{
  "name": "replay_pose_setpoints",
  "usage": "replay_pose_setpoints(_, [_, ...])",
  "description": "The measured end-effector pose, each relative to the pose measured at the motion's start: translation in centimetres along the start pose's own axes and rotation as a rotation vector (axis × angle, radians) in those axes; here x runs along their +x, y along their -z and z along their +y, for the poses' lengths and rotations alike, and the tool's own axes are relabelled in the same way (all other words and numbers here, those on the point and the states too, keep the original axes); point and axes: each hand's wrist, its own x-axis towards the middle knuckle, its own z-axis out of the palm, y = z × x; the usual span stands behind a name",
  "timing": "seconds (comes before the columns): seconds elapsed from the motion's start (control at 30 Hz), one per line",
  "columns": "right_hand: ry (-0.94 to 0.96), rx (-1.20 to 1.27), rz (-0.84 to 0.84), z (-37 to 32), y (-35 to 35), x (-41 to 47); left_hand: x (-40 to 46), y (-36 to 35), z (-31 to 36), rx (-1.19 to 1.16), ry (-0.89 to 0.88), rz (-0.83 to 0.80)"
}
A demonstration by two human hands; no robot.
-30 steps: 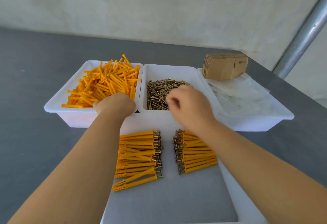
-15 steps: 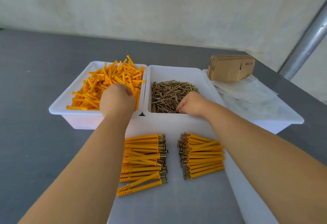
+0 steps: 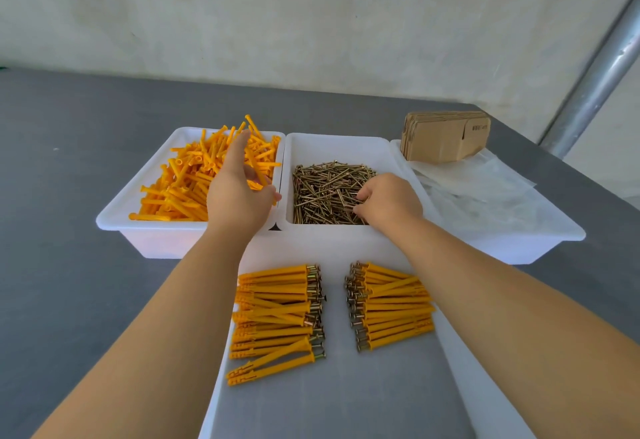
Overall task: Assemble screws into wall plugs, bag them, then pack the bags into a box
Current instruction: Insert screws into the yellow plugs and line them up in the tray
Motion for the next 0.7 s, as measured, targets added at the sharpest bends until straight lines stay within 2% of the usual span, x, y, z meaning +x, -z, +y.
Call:
replay_pose_setpoints(0.13, [0.027,0.019,-0.007,0.9,0.6,-0.4,-0.3,-0.5,0.4,-0.061,-0.057,-0.049])
replay_pose_setpoints(0.3, [0.060,0.109,0.116,2.5,1.5,-1.1,-0.8,-1.0,1.7,-0.141,-0.196,-0.032])
replay_pose_setpoints(0.43, [0.132,0.098,0.111,2.5,1.2,-1.7,-1.4,-1.5,2.3,-0.053,-0.327,-0.076])
replay_pose_setpoints(0.6, [0.201,0.469,0.115,2.4,1.0,-3.2,-2.1,-1.8,2.9,-0.023,-0.407,-0.229])
replay_pose_setpoints(0.7, [0.308,0.688,0.163,1.6,1.8,-4.1,-2.9,-2.3,3.5,-0.099,-0.354,-0.331])
